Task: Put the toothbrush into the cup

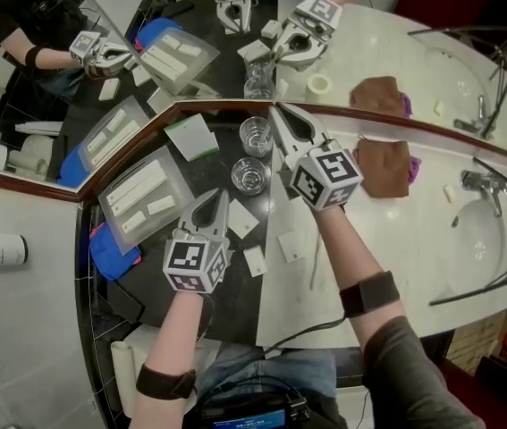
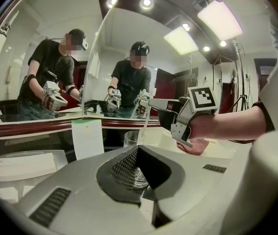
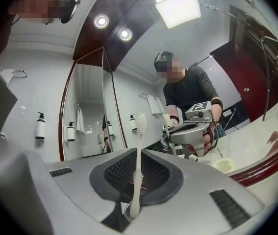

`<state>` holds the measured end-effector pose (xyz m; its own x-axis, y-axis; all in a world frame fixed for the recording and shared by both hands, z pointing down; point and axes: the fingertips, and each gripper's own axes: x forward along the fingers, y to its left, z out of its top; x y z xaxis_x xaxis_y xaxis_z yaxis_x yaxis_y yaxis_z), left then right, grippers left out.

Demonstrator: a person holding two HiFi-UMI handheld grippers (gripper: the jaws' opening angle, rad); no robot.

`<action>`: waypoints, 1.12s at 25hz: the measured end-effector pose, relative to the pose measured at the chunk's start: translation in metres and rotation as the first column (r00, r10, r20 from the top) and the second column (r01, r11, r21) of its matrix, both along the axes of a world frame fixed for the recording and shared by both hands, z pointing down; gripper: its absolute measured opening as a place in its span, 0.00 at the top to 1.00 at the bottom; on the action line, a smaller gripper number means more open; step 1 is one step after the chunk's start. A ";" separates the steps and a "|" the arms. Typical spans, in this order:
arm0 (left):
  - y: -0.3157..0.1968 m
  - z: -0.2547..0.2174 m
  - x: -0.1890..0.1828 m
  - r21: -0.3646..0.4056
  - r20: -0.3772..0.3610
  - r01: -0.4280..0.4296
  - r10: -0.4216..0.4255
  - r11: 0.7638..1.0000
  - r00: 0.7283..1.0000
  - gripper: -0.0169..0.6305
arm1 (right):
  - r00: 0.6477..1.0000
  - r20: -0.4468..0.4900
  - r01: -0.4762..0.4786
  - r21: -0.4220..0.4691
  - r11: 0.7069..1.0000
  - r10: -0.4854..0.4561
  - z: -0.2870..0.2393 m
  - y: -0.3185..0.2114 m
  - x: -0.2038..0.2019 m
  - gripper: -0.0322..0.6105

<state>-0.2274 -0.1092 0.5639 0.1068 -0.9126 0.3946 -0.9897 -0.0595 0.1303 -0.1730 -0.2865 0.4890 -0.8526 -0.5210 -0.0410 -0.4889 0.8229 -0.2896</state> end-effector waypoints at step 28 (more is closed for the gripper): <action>0.008 0.013 -0.025 -0.018 -0.040 0.039 -0.040 0.999 0.998 0.97 | 0.936 -0.351 -0.035 -0.133 0.990 -0.014 0.097 -0.007 -0.023 0.81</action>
<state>-0.2525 -0.1012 0.5770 0.0868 -0.9095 0.4064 -0.9851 -0.0177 0.1709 -0.1963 -0.2931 0.5863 -0.7940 -0.5098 0.3312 -0.5881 0.7820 -0.2063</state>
